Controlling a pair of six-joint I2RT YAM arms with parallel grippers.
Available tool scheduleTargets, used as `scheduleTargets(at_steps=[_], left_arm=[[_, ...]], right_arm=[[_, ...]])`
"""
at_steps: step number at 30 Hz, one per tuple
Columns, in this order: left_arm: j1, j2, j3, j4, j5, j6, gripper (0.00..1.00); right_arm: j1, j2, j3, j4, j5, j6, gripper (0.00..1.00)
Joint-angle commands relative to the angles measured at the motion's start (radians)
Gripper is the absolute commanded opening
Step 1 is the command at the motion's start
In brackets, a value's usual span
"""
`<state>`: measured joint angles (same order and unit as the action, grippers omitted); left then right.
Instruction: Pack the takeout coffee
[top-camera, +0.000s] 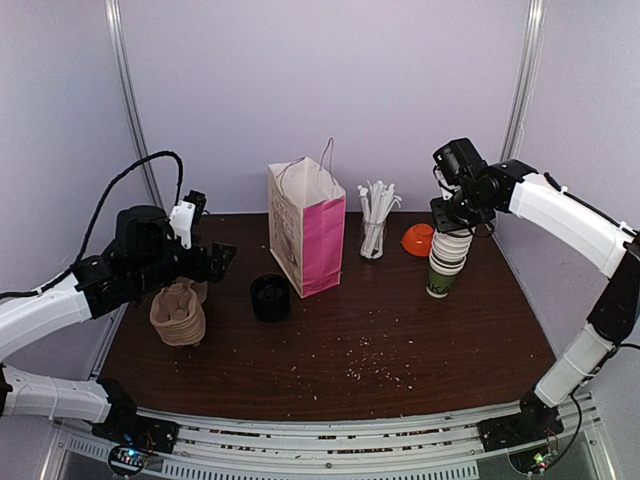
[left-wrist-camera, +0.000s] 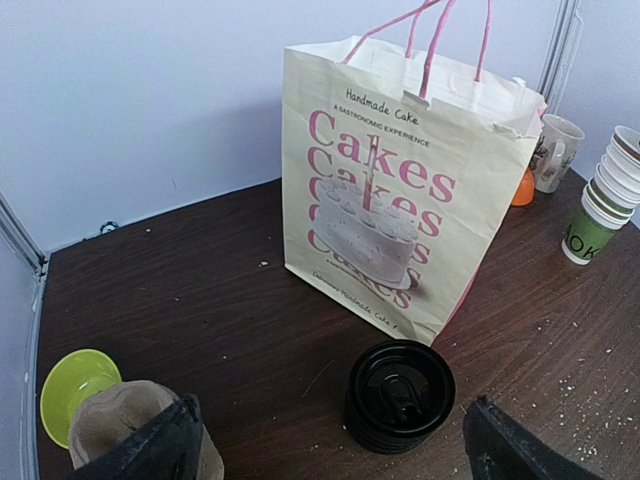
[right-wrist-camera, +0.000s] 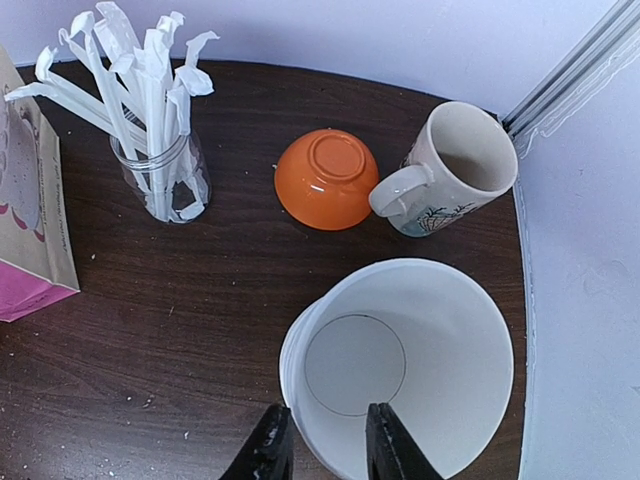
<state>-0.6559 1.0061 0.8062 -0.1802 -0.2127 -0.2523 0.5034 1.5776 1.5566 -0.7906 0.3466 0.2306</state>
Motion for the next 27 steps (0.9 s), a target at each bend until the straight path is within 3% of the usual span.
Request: scheduleTargets(at_steps=[1,6,11,27], left_arm=[[0.004,0.004,-0.01,0.05,0.011,-0.001,0.94],[0.005,0.006,-0.009,0.05,0.016,-0.002,0.94],[0.004,0.01,-0.01,0.05,0.019,-0.002,0.94],[0.004,0.017,-0.01,0.054,0.022,-0.004,0.93]], right_arm=[[-0.006,0.01,-0.018,-0.018,-0.012,-0.005,0.27],[-0.008,0.01,-0.028,-0.02,-0.014,-0.005,0.22],[-0.009,0.008,-0.032,-0.019,-0.011,-0.003,0.28],[-0.011,-0.018,-0.027,-0.022,0.015,-0.02,0.0]])
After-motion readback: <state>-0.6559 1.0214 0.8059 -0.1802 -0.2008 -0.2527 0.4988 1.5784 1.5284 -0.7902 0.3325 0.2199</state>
